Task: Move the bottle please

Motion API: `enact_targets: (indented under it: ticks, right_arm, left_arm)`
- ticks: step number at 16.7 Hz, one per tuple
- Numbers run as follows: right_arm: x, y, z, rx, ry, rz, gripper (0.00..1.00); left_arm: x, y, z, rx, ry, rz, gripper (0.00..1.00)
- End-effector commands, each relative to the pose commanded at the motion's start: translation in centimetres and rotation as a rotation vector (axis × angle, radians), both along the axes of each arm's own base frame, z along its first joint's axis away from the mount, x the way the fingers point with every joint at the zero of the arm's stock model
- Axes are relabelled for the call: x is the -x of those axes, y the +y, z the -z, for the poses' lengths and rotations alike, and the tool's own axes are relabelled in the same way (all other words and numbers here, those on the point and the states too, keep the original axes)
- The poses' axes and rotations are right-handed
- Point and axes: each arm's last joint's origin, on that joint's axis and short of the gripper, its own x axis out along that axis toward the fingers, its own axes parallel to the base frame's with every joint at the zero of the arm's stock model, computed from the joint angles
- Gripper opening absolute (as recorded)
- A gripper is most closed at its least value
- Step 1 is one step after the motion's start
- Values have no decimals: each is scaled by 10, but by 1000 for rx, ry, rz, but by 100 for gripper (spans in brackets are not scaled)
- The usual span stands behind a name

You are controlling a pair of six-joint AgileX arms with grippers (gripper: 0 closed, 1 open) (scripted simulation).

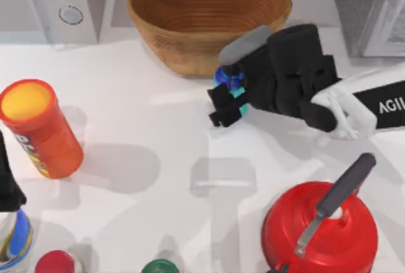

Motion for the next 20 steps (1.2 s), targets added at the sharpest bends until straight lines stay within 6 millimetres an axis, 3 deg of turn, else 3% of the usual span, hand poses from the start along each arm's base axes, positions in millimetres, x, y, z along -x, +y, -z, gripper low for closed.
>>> enact_targets:
  ticks: [4, 7, 10, 13, 20]
  right_arm:
    - [5, -89, -27, -5, 35, 274, 0]
    - [32, -157, -35, -15, 51, 484, 0]
    - [63, -199, -38, -38, 38, 626, 0]
    - [82, -217, -36, -53, 19, 687, 0]
    - [81, -218, -32, -50, 22, 690, 0]
  left_arm:
    - [0, 0, 0, 0, 0, 0, 100]
    - [0, 0, 0, 0, 0, 0, 100]
    - [0, 0, 0, 0, 0, 0, 100]
    - [0, 0, 0, 0, 0, 0, 100]
    - [0, 0, 0, 0, 0, 0, 100]
